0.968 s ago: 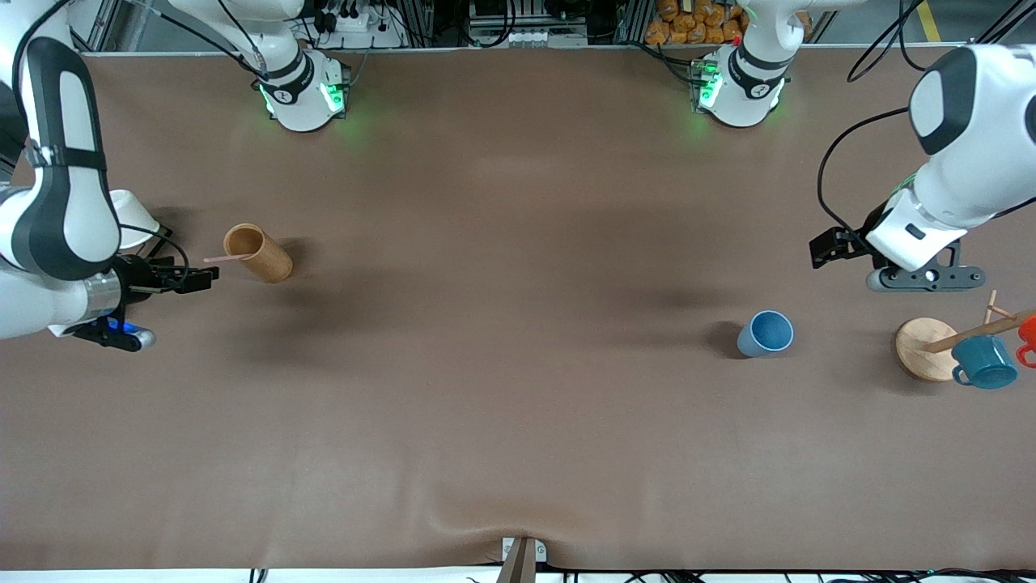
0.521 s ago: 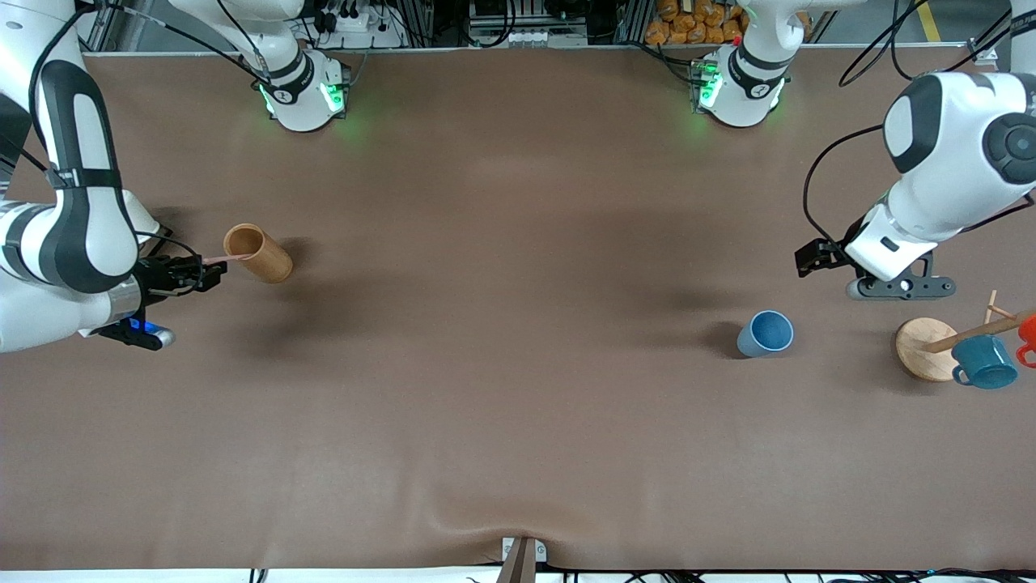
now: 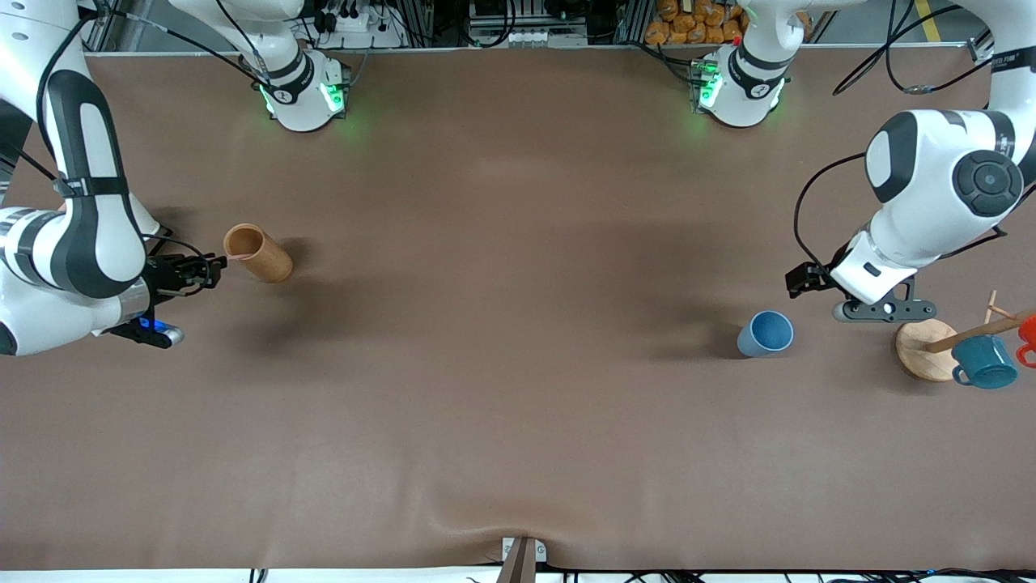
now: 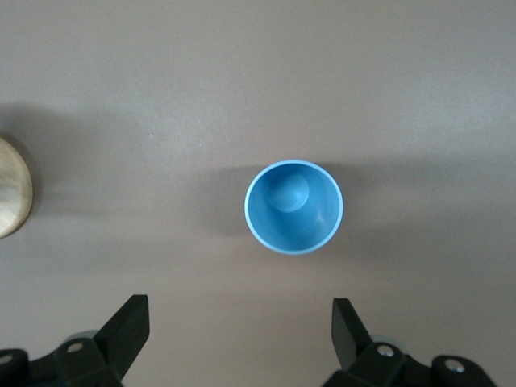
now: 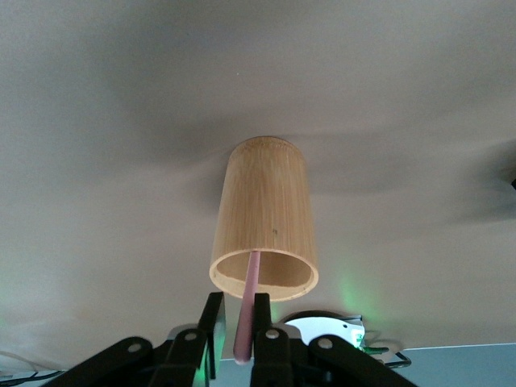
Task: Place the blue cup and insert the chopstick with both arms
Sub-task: 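Reach the right gripper to the pink chopstick while the left gripper reaches the cup, then pull the chopstick from the bamboo cup while the left gripper grasps the cup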
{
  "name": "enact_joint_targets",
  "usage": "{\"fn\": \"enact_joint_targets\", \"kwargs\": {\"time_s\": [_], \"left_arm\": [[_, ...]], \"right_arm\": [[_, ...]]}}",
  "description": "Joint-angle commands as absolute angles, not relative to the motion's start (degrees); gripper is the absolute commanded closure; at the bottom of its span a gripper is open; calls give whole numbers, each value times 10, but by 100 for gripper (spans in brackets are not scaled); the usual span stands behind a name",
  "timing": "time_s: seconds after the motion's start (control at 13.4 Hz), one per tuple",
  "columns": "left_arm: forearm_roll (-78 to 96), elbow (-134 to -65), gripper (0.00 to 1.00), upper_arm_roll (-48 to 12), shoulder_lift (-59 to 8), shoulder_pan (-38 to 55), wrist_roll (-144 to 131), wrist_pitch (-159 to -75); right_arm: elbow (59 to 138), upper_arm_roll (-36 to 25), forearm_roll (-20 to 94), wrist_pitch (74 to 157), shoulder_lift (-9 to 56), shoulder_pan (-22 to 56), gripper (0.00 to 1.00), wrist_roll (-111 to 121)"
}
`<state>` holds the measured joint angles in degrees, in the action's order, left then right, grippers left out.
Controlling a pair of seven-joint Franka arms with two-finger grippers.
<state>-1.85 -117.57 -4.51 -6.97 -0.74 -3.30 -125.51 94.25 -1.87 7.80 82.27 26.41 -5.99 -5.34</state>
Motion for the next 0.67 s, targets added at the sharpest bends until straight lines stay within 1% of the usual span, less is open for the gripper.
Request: {"fn": "enact_joint_targets", "kwargs": {"time_s": [0.0, 0.15, 0.45, 0.6], "left_arm": [[-31, -1170, 0, -44, -89, -7, -34, -1280], [-31, -1170, 0, -44, -102, -7, -34, -1297], [-31, -1171, 0, -43, -133, -9, -34, -1339], [-31, -1170, 0, -43, -142, -9, -34, -1350]], "right_arm": [[942, -12, 85, 807, 261, -67, 82, -59], [942, -12, 85, 806, 259, -65, 89, -57], [929, -12, 85, 791, 254, -64, 100, -55], [915, -11, 84, 778, 250, -59, 100, -59]]}}
